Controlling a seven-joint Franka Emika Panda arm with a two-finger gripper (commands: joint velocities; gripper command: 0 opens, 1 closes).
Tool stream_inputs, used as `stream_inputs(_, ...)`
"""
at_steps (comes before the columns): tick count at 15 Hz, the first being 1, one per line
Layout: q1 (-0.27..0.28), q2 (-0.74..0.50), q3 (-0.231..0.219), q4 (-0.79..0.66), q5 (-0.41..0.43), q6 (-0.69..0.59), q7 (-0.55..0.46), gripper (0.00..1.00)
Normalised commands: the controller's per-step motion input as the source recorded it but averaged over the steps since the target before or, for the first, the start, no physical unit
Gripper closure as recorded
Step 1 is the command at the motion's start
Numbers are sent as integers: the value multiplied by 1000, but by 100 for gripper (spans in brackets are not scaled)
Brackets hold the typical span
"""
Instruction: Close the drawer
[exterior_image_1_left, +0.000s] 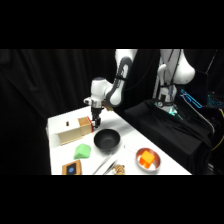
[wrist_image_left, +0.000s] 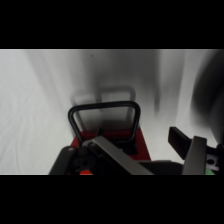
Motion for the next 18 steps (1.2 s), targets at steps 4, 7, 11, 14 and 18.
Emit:
stream_inputs(4, -134, 238, 147, 176, 43, 232, 27, 0)
stream_inputs(7, -95, 206, 101, 185, 1, 183, 51, 0)
stream_inputs(11, 31, 73, -21, 182, -64, -8, 90, 0)
stream_inputs(14, 185, -44, -141, 243, -111, -251, 130, 0)
stream_inputs(18, 255, 16, -176, 365, -134, -334, 158, 0)
